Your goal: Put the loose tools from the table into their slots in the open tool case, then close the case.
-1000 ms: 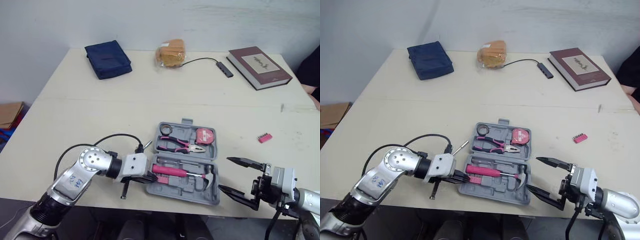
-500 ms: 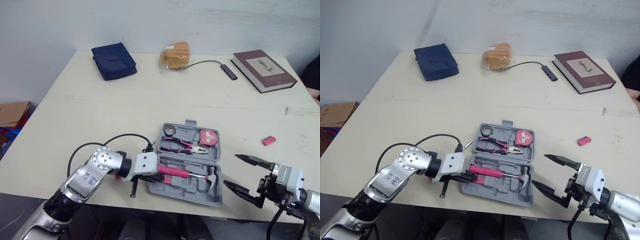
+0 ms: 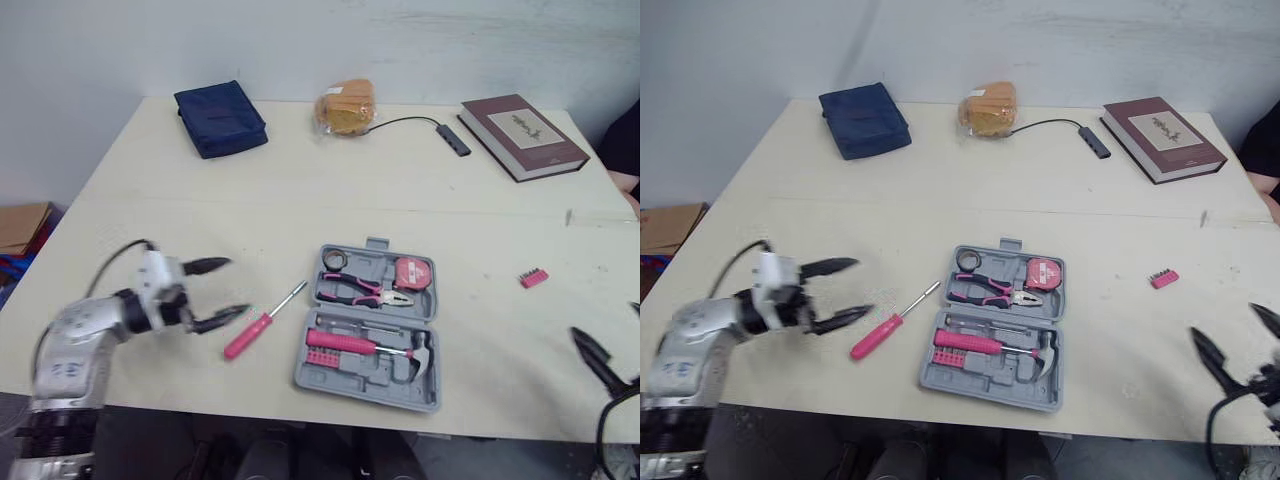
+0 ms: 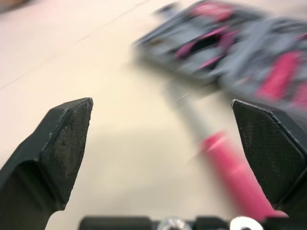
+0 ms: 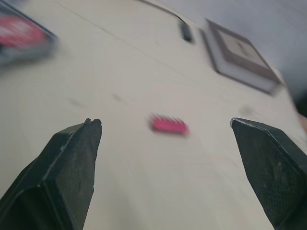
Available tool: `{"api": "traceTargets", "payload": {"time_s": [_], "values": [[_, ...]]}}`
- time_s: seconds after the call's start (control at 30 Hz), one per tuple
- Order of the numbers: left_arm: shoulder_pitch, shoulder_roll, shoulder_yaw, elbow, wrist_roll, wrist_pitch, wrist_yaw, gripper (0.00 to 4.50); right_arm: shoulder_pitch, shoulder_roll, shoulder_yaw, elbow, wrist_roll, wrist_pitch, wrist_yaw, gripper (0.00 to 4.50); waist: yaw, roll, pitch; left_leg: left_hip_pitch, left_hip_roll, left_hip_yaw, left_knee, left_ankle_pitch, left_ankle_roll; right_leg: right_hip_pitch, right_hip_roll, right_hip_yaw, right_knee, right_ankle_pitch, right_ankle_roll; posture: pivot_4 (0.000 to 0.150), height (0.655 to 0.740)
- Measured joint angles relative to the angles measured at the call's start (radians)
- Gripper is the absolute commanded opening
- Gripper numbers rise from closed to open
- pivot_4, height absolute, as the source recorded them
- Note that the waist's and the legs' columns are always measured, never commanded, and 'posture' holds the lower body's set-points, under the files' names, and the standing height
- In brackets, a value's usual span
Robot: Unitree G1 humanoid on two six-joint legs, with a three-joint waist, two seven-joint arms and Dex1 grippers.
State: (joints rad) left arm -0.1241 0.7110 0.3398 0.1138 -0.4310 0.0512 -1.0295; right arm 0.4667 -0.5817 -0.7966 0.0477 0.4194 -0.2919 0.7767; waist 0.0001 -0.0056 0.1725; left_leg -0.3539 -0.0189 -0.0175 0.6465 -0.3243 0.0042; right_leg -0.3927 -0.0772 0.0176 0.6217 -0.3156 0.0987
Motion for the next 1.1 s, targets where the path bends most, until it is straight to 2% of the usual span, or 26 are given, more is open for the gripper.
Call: {"api": "traceTargets", "payload": {"time_s": [0.1,0.3,0.5,0.7,0.87,0.93,1.1], "values": [[0.038,0.011,0.128,0.082,-0.016,-0.054,0.033,4.43,0.035,0.037,-0.061,0.106,-0.002,-0.054,-0.043,4.5,-0.003,0.0,0.0,0.0,0.0,0.001,0.0,-0.001,0.001,0.001,-0.002,0.001,-0.001,0.0,0.0,0.15,0.74],[0.138,0.018,0.249,0.152,-0.048,-0.062,0.045,4.43,0.101,0.062,-0.114,0.201,0.021,-0.092,-0.052,4.5,-0.005,0.0,0.0,0.001,0.001,0.001,0.0,-0.001,0.002,0.001,-0.002,0.002,-0.001,0.0,-0.001,0.15,0.74],[0.141,0.011,0.279,0.135,-0.06,-0.062,0.072,4.43,0.065,0.062,-0.107,0.179,0.057,-0.059,-0.066,4.5,-0.008,0.0,0.0,0.001,0.001,0.002,-0.001,-0.001,0.002,0.001,-0.002,0.003,-0.001,0.0,-0.001,0.15,0.74],[0.133,-0.002,0.236,0.009,-0.116,0.009,0.056,4.43,0.001,0.038,-0.025,0.026,0.132,0.064,-0.046,4.5,-0.006,0.001,0.0,0.001,0.001,0.002,-0.001,-0.001,0.002,0.001,-0.002,0.002,-0.001,0.0,-0.001,0.15,0.74],[0.058,0.0,0.101,-0.191,-0.177,0.123,0.028,4.43,-0.197,-0.177,0.117,0.054,0.136,0.181,0.092,4.5,-0.01,0.001,0.001,0.001,0.0,0.003,0.001,0.0,0.003,0.001,-0.003,0.004,-0.002,0.002,0.001,0.15,0.74],[0.025,0.0,0.065,-0.26,-0.198,0.16,0.03,4.43,-0.296,-0.251,0.18,0.137,0.117,0.195,0.168,4.5,-0.012,0.001,0.001,0.001,0.001,0.003,0.0,0.0,0.003,0.0,-0.001,0.003,-0.002,0.002,0.0,0.15,0.74],[0.02,0.002,0.011,-0.317,-0.209,0.214,0.034,4.43,-0.542,-0.301,0.34,0.387,0.053,0.263,0.282,4.5,-0.016,0.003,0.002,-0.002,0.003,0.003,0.001,-0.001,0.0,-0.003,0.002,0.001,-0.001,0.0,-0.002,0.15,0.74]]}}
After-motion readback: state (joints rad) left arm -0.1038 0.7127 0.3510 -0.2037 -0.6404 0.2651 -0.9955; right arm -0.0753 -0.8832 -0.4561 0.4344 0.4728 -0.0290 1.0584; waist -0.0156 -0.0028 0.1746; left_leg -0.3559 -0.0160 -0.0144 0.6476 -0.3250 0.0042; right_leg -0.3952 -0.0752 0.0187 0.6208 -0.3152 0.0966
